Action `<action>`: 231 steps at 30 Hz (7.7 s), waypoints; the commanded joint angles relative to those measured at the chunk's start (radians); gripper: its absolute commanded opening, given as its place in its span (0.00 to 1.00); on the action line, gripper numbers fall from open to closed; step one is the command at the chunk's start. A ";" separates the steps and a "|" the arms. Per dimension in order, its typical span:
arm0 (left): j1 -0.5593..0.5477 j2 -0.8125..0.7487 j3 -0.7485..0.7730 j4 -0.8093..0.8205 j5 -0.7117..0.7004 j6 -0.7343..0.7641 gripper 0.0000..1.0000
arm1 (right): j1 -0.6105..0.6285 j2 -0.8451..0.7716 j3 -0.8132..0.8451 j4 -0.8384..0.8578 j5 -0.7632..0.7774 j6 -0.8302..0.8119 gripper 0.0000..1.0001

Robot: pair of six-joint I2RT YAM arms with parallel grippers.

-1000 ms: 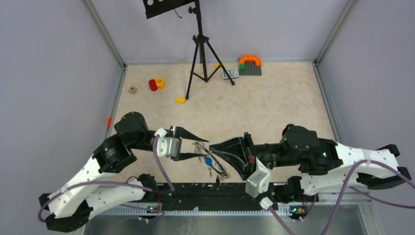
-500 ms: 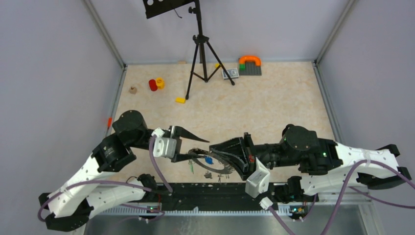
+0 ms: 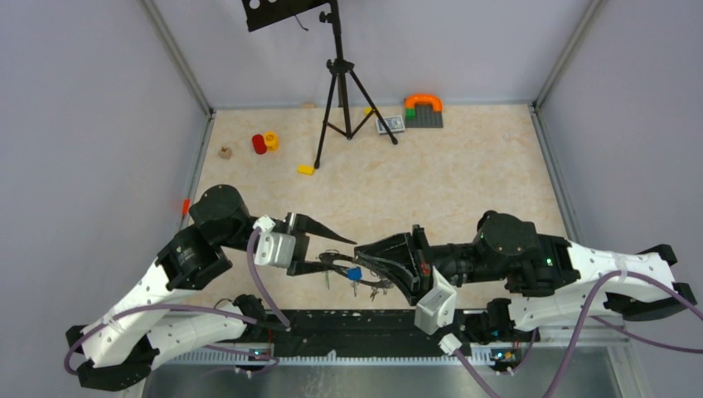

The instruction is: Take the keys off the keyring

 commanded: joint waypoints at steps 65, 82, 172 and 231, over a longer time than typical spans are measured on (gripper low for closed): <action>-0.002 -0.113 -0.084 0.153 -0.145 0.079 0.00 | 0.012 -0.104 -0.104 0.184 0.083 0.040 0.23; -0.002 -0.098 0.025 -0.122 -0.372 0.736 0.00 | 0.010 0.064 0.243 -0.089 0.416 0.889 0.37; -0.003 -0.259 -0.142 0.175 -0.447 0.122 0.98 | -0.465 0.032 0.077 0.063 -0.119 0.702 0.00; -0.004 0.035 -0.005 0.756 0.081 -0.475 0.83 | -0.466 -0.066 -0.005 0.398 -0.926 0.853 0.00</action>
